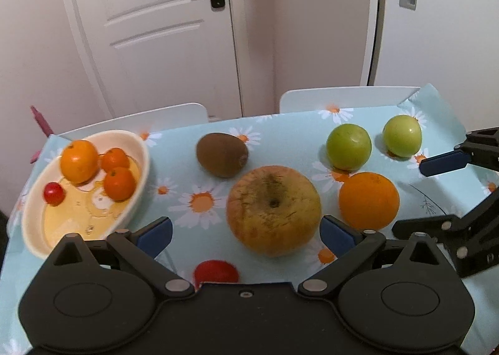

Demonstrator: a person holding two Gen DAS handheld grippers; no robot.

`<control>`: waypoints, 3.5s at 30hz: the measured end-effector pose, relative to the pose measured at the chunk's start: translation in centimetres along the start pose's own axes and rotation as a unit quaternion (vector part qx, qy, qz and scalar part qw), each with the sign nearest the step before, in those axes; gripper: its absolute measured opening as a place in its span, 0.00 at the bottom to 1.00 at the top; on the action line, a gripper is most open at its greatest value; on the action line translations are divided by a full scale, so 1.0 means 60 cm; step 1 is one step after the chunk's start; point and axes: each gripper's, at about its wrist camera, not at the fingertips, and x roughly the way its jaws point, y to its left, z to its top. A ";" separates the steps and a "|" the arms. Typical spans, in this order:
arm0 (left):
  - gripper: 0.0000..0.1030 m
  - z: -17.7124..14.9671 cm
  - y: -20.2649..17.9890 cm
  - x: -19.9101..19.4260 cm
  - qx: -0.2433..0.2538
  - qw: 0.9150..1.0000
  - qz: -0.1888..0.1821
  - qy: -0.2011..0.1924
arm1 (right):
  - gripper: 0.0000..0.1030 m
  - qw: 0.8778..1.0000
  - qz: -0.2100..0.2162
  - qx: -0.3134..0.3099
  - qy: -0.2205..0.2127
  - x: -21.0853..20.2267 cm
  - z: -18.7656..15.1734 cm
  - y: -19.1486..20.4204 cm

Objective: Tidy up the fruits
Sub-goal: 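Move the left gripper around the large yellow apple, then grasp the yellow apple with the left gripper while the right grasps the large orange, then lower the apple and orange into the bowl and open both grippers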

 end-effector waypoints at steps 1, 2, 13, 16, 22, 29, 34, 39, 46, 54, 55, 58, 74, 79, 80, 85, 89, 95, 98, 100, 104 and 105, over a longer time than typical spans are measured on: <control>0.98 0.001 -0.003 0.006 0.003 1.000 -0.002 0.001 | 0.96 1.000 0.003 -0.004 -0.001 0.003 -0.001 0.000; 0.97 0.001 -0.007 0.011 0.006 1.000 -0.003 0.002 | 0.95 1.000 0.005 -0.008 -0.001 0.006 -0.001 0.001; 0.78 0.008 -0.025 0.041 0.013 1.000 -0.016 0.011 | 0.85 1.000 0.024 -0.011 0.002 0.033 -0.002 0.003; 0.77 0.007 -0.022 0.040 0.010 1.000 -0.020 0.012 | 0.83 1.000 0.026 -0.012 0.002 0.037 0.000 0.002; 0.77 0.005 -0.019 0.035 0.014 1.000 -0.009 0.014 | 0.80 1.000 0.029 -0.012 0.000 0.048 0.007 0.005; 0.77 0.002 -0.013 0.030 0.012 1.000 -0.006 0.015 | 0.78 0.999 0.031 -0.016 -0.002 0.054 0.012 0.012; 0.77 -0.002 -0.007 0.023 0.004 1.000 -0.006 0.010 | 0.72 1.000 0.023 -0.016 -0.001 0.055 0.015 0.014; 0.77 0.000 -0.002 0.008 -0.003 1.000 -0.003 -0.001 | 0.72 1.000 0.017 -0.005 -0.006 0.047 0.019 0.017; 0.77 0.006 0.012 -0.030 -0.011 1.000 0.006 -0.015 | 0.72 1.000 0.016 -0.006 -0.018 0.021 0.036 0.035; 0.77 0.012 0.045 -0.081 -0.027 0.999 0.022 -0.032 | 0.72 0.999 0.011 -0.013 -0.043 -0.010 0.074 0.070; 0.77 0.013 0.050 -0.086 -0.029 0.999 0.023 -0.034 | 0.72 0.999 0.010 -0.014 -0.046 -0.014 0.079 0.076; 0.77 0.016 0.070 -0.102 -0.038 0.998 0.027 -0.038 | 0.72 0.998 0.008 -0.017 -0.054 -0.023 0.096 0.094; 0.77 0.029 0.224 -0.150 -0.053 0.997 0.042 -0.047 | 0.72 0.998 -0.012 -0.008 -0.067 -0.011 0.200 0.235; 0.77 0.026 0.280 -0.141 -0.050 0.997 0.039 -0.041 | 0.72 0.997 -0.016 0.009 -0.068 0.018 0.226 0.268; 0.77 0.025 0.292 -0.137 -0.048 0.997 0.038 -0.038 | 0.72 0.997 -0.018 0.012 -0.068 0.026 0.232 0.276; 0.77 0.022 0.342 -0.105 -0.056 0.998 0.024 -0.021 | 0.72 0.997 -0.031 0.026 -0.066 0.058 0.248 0.303; 0.77 0.017 0.370 -0.075 -0.044 0.999 0.014 -0.008 | 0.72 0.996 -0.047 0.041 -0.063 0.083 0.256 0.323; 0.77 0.014 0.391 -0.025 -0.021 1.000 -0.002 0.008 | 0.72 0.994 -0.060 0.069 -0.055 0.115 0.258 0.332; 0.77 0.011 0.387 -0.003 -0.003 1.000 -0.006 0.017 | 0.72 0.994 -0.063 0.078 -0.052 0.127 0.258 0.332; 0.77 0.011 0.380 0.010 0.007 1.000 -0.010 0.022 | 0.72 0.993 -0.064 0.081 -0.049 0.135 0.257 0.329; 0.77 0.009 0.368 0.030 0.022 0.999 -0.013 0.031 | 0.72 0.993 -0.064 0.084 -0.045 0.145 0.256 0.320; 0.77 0.008 0.367 0.033 0.023 0.999 -0.013 0.034 | 0.72 0.993 -0.065 0.085 -0.043 0.146 0.255 0.317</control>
